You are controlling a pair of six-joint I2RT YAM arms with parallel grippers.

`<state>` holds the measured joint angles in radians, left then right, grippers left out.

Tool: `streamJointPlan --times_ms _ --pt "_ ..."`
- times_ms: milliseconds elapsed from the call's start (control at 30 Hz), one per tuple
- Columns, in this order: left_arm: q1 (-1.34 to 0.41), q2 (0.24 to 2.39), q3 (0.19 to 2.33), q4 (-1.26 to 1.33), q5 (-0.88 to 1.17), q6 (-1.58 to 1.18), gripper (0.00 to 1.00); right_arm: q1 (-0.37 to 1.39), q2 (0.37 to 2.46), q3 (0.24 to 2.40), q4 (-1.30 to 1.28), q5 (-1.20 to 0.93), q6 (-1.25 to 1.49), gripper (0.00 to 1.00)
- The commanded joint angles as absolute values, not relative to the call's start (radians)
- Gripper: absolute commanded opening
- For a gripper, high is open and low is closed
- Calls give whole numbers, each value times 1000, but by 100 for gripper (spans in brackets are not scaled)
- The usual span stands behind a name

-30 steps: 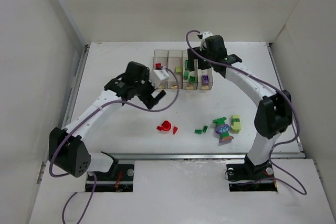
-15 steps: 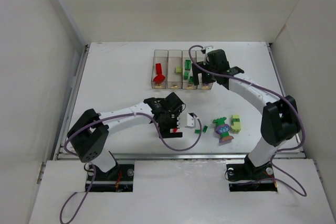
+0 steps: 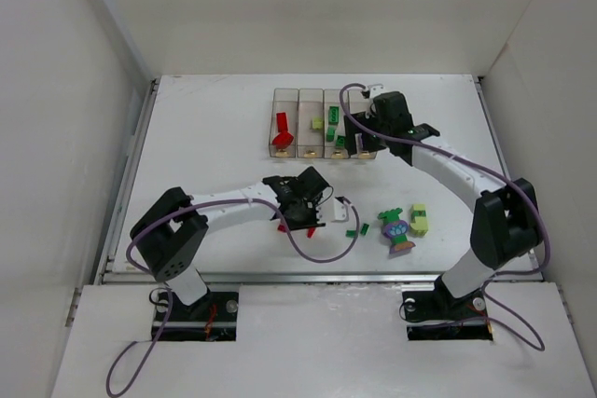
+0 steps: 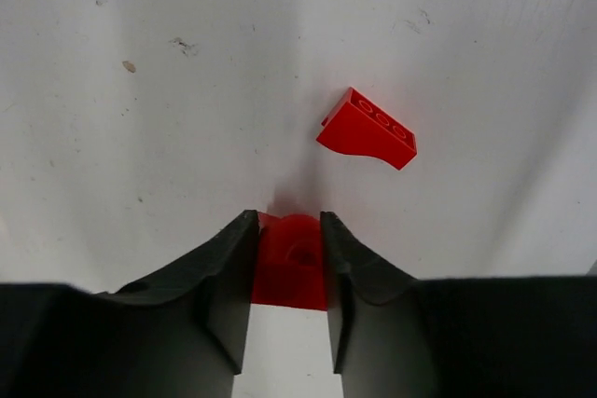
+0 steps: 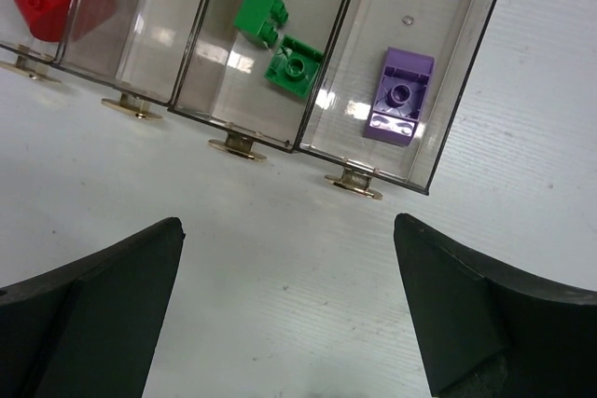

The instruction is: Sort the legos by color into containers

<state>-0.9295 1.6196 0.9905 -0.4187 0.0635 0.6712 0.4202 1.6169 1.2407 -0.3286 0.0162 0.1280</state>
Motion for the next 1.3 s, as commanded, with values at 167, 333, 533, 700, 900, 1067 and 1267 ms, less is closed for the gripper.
streamJointPlan --times_ms 167,333,533,700,900,1067,1267 --pt "-871 1578 1109 -459 94 586 0 428 1583 1244 -270 29 132 100" --pt "-825 1578 1138 -480 129 586 0 428 1592 1262 -270 29 132 100" --pt "-759 1569 1158 -551 130 612 26 428 1601 1285 -298 29 114 100" --pt "-674 1536 1158 -641 121 631 84 428 1611 1285 -298 20 114 100" --pt "-640 1516 1080 -629 147 630 80 428 1611 1275 -298 11 114 100" --pt "-606 1483 1052 -649 238 814 74 428 1620 1275 -298 11 114 100" --pt "-637 1474 979 -640 247 1001 78 428 1620 1275 -298 2 114 100"
